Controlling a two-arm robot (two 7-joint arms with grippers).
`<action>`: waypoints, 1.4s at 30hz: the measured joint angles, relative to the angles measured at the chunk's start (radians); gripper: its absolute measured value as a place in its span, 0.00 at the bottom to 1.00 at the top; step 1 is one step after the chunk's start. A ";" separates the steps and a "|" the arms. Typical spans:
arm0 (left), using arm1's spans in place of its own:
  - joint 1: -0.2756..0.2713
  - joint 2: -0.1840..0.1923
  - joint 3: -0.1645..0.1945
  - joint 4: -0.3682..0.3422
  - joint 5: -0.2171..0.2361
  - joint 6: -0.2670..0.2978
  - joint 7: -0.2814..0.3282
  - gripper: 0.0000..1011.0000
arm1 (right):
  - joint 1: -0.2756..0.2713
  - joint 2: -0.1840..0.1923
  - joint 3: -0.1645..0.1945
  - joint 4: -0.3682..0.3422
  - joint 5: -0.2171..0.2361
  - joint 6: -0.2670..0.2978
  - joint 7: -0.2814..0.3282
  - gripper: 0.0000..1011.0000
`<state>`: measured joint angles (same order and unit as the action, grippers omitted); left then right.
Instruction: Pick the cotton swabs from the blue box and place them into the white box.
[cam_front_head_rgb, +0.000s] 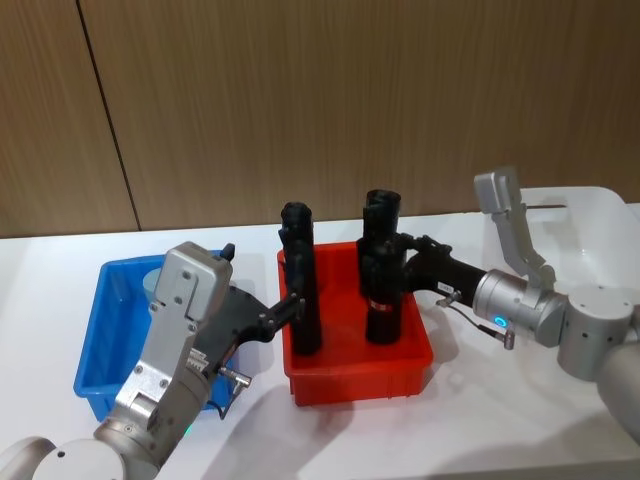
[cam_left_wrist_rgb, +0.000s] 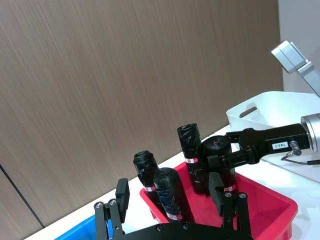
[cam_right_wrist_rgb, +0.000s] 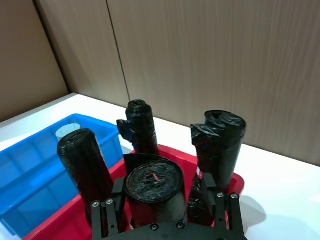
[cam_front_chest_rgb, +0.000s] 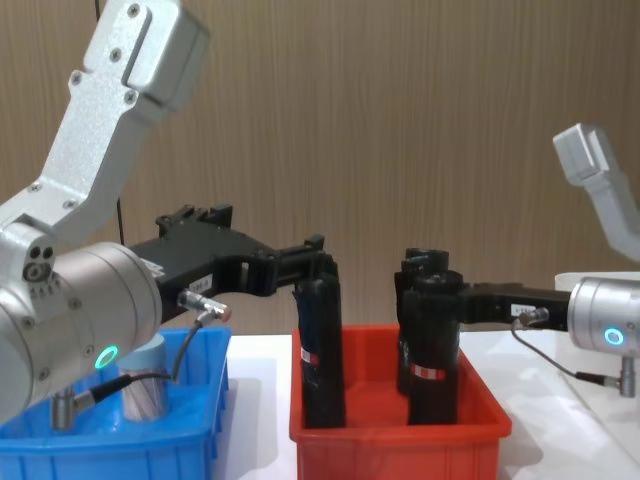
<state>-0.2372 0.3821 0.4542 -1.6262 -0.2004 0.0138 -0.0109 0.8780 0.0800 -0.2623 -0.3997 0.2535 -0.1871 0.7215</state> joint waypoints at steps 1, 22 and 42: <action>0.000 0.000 0.000 0.000 0.000 0.000 0.000 0.99 | 0.007 -0.003 -0.002 0.013 0.000 -0.007 0.008 0.95; 0.000 0.000 0.000 0.000 0.000 0.000 0.000 0.99 | 0.024 -0.014 -0.013 0.035 0.003 -0.054 0.061 0.55; 0.000 0.000 0.000 0.000 0.000 0.000 0.000 0.99 | -0.220 0.088 0.038 -0.568 0.040 0.148 -0.097 0.55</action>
<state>-0.2372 0.3822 0.4542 -1.6262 -0.2003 0.0138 -0.0109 0.6576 0.1676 -0.2243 -0.9679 0.2937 -0.0395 0.6245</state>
